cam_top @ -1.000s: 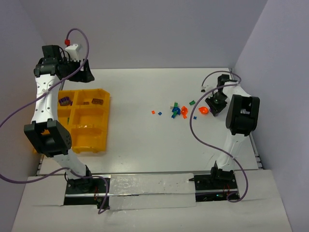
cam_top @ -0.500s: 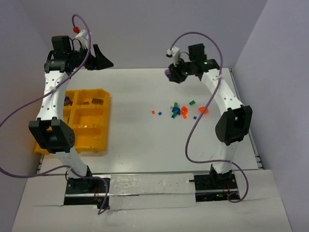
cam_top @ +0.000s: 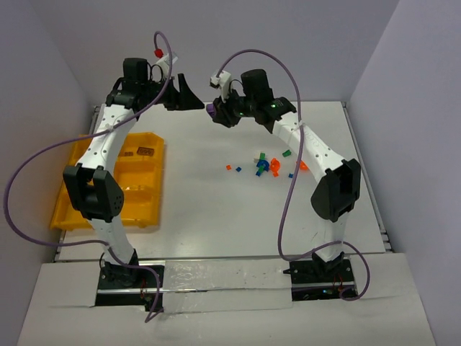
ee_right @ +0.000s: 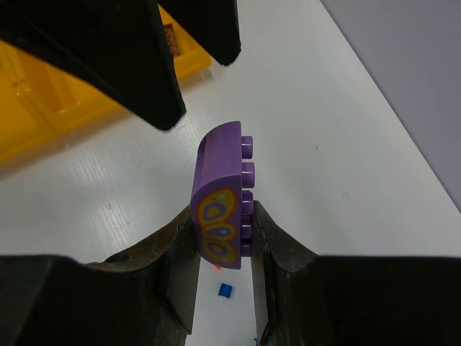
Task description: Sort the legos into containers by color
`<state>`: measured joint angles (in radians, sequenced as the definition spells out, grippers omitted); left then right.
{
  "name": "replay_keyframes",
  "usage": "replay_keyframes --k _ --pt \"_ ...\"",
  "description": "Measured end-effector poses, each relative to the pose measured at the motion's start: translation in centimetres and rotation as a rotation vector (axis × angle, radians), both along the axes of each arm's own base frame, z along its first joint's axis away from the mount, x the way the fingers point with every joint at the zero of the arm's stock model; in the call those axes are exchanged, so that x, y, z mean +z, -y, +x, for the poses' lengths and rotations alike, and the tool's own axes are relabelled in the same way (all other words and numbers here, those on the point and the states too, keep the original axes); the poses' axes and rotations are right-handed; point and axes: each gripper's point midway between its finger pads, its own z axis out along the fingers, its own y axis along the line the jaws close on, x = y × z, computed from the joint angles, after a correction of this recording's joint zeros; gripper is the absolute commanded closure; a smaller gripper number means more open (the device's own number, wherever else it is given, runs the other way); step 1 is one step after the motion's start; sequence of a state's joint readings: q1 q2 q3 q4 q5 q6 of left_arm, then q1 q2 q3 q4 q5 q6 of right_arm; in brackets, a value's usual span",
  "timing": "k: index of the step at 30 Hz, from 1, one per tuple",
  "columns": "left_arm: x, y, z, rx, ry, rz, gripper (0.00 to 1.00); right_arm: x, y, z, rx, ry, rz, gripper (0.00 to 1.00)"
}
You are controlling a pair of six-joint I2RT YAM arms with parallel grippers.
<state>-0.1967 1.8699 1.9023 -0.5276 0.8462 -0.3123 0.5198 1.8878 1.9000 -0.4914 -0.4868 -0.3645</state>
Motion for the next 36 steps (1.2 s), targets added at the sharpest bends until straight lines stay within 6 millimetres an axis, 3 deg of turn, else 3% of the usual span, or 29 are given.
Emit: replay_keyframes --k 7,14,21,27,36 --pt "-0.5 1.9 0.0 -0.035 -0.012 -0.009 0.15 -0.1 -0.3 0.2 -0.052 0.006 -0.016 1.0" --pt "0.5 2.6 -0.1 -0.057 0.008 -0.045 0.14 -0.2 -0.6 0.1 -0.066 0.01 -0.027 1.0" --pt "0.9 4.5 -0.9 -0.089 0.013 -0.061 0.26 -0.1 -1.0 -0.2 -0.062 0.007 -0.024 1.0" --pt "0.8 4.9 -1.0 -0.096 0.011 -0.063 0.46 0.0 -1.5 -0.5 -0.061 0.008 -0.019 1.0" --pt "-0.9 4.7 -1.0 -0.089 -0.018 -0.045 0.47 0.0 -1.2 0.0 -0.099 0.007 -0.019 1.0"
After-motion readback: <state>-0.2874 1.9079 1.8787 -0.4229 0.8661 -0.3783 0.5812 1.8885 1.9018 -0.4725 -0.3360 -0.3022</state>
